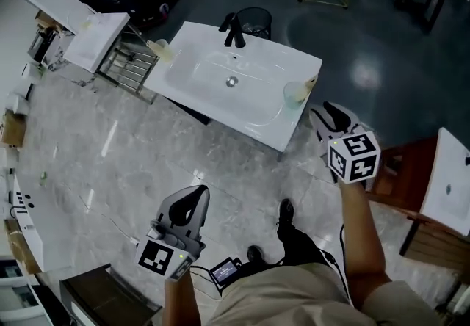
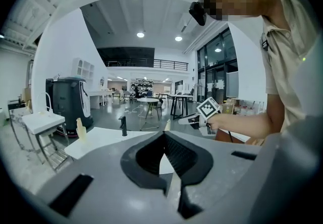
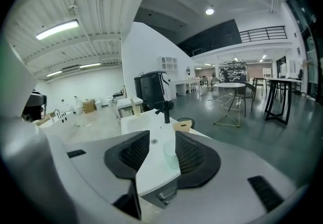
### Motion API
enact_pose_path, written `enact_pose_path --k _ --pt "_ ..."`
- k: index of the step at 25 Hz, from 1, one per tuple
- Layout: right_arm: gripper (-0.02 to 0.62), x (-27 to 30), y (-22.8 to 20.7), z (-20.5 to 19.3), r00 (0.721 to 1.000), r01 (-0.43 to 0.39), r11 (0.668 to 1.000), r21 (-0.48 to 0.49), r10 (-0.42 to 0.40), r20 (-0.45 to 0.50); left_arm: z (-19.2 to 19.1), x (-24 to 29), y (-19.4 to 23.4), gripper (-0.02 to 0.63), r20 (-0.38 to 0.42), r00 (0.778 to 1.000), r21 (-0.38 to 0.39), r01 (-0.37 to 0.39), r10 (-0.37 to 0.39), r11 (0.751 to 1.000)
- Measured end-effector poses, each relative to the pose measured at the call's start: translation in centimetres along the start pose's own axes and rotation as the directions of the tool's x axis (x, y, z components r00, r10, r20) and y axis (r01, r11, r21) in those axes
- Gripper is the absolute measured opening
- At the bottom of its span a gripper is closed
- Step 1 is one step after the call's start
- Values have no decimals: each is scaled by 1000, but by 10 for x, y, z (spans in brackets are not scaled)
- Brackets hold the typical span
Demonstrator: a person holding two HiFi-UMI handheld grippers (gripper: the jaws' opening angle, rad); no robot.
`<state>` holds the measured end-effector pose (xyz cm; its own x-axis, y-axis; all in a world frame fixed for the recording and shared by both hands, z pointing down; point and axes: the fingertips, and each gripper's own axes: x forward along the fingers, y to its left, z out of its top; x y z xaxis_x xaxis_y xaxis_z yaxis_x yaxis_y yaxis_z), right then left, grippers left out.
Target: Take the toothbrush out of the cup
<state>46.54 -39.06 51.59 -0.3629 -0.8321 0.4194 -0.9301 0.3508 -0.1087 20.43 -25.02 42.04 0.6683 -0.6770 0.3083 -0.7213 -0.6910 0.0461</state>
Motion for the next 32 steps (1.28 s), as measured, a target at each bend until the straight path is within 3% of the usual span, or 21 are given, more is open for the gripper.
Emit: enact_pose_path --k 7,13,14,16,18,25,32 --pt "202 89 -40 -34 997 14 998 60 -10 -71 -29 25 25 6 -78 996 -56 -56 52 997" --pt "207 129 -54 -55 992 23 997 68 -14 -128 -43 40 37 6 -115 991 -77 -72 63 994" --pt "197 132 -55 -58 991 25 998 63 -16 -136 -44 43 37 6 -117 991 -82 -73 63 994" --pt "75 136 -57 -61 990 30 998 54 -23 -138 -45 48 38 6 -117 991 -86 -69 58 994" --pt "47 136 -58 -61 991 33 998 48 -26 -131 -45 51 38 6 -114 992 -85 -64 54 994" --pt "34 124 -53 -28 997 60 998 13 -59 -45 -41 46 44 6 -102 993 -81 -64 55 995" --pt "34 85 -39 29 992 110 993 -53 -106 67 -14 30 47 6 -41 997 -57 -60 58 997"
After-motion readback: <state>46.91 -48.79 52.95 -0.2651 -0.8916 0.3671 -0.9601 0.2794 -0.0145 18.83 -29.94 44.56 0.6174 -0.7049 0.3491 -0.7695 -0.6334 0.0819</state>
